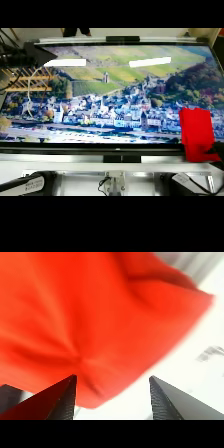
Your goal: Fold the shirts.
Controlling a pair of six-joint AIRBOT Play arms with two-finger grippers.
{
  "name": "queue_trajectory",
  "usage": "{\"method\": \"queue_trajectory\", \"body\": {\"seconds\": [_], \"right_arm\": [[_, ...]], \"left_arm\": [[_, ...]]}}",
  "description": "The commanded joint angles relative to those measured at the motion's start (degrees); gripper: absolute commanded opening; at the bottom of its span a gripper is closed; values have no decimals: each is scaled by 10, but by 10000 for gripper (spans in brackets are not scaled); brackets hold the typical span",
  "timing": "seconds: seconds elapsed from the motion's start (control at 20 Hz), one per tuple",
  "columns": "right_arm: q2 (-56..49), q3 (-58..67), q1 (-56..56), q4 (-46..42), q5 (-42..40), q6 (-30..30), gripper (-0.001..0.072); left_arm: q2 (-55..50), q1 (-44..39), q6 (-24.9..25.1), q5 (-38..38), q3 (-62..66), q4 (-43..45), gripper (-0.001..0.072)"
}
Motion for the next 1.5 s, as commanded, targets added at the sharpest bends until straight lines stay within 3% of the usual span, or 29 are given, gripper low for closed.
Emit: {"method": "queue_trajectory", "body": {"seconds": [0.0, 0.1, 0.2, 0.35, 0.45, 0.5, 0.55, 0.6, 0.8, 1.15, 1.45], "right_arm": [[36, 62, 19, -105, 46, 35, 571], [52, 149, 63, -136, 36, 35, 571], [57, 240, 142, -114, -16, 34, 570], [56, 310, 328, -87, -115, 63, 568], [43, 310, 467, -89, -130, 101, 551], [24, 310, 530, -87, -115, 113, 551], [1, 310, 580, -85, -94, 121, 552], [-27, 310, 621, -73, -68, 129, 552], [-104, 310, 667, 38, 12, 128, 553], [-108, 310, 671, 44, 14, 128, 553], [-108, 310, 671, 45, 14, 128, 553]], "left_arm": [[0, -1, 0, 1, 0, 29, 34], [0, -1, -2, 1, 0, 80, 34], [0, -13, -28, 1, 0, 169, 32], [-3, -88, -125, -23, 0, 438, 32], [-17, -158, -211, -96, 0, 635, 35], [-27, -183, -217, -118, -5, 673, 105], [-37, -202, -218, -125, -16, 671, 448], [-43, -216, -218, -130, -35, 666, 696], [-17, -234, -218, -73, -175, 622, 690], [1, -234, -217, -1, -211, 591, 690], [0, -234, -217, 3, -211, 591, 690]]}}
